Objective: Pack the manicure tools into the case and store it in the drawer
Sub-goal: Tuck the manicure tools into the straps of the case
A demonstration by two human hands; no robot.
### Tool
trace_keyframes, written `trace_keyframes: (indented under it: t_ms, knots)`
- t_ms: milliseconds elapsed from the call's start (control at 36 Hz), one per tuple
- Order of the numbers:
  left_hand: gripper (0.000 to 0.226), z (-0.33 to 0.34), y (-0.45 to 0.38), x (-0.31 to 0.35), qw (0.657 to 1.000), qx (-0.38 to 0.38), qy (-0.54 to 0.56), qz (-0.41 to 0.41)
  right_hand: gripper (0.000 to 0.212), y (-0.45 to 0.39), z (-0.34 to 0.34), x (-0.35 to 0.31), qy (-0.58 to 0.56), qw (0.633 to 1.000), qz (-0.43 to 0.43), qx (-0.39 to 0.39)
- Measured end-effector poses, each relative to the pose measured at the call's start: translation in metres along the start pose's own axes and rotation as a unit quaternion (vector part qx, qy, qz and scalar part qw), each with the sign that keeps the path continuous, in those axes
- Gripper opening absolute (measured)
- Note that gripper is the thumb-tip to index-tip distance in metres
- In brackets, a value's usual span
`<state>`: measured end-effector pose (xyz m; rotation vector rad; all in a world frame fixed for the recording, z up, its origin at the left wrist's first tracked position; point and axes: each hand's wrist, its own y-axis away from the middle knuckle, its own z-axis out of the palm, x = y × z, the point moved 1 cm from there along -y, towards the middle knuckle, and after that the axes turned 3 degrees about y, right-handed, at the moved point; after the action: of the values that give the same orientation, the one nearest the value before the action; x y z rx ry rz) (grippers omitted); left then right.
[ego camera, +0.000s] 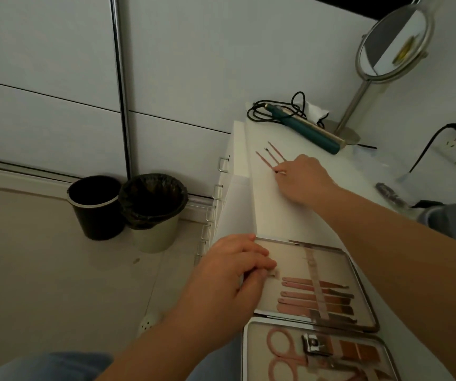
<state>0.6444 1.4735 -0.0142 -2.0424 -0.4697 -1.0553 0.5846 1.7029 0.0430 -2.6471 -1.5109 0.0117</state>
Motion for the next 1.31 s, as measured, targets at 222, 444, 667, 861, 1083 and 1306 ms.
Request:
trace_keyframes:
  t_ms: [222, 444, 667, 861, 1083, 1306]
  knots:
    - [0.022, 0.0, 0.0, 0.001, 1.0, 0.001, 0.011, -0.008, 0.032, -0.019, -0.01, 0.009, -0.023, 0.999, 0.032, 0.03]
    - [0.025, -0.003, 0.0, 0.004, 1.0, -0.006, 0.005, -0.007, 0.038, -0.037, -0.008, 0.013, 0.079, 0.995, 0.042, -0.043]
    - [0.024, -0.002, 0.0, 0.002, 1.0, -0.007, 0.011, -0.011, 0.034, -0.031, -0.016, 0.018, 0.026, 0.997, 0.01, -0.065]
    - [0.023, -0.001, 0.001, 0.0, 1.0, -0.007, 0.006, -0.015, 0.025, -0.025, -0.021, 0.019, -0.083, 0.996, 0.0, -0.022]
    - [0.023, -0.002, 0.001, 0.004, 1.0, 0.003, 0.009, -0.01, 0.033, -0.024, -0.012, 0.005, -0.039, 0.999, 0.008, -0.017]
    - [0.023, -0.001, 0.001, 0.003, 1.0, 0.003, 0.013, -0.012, 0.03, -0.021, -0.011, -0.003, 0.008, 0.999, 0.045, 0.011]
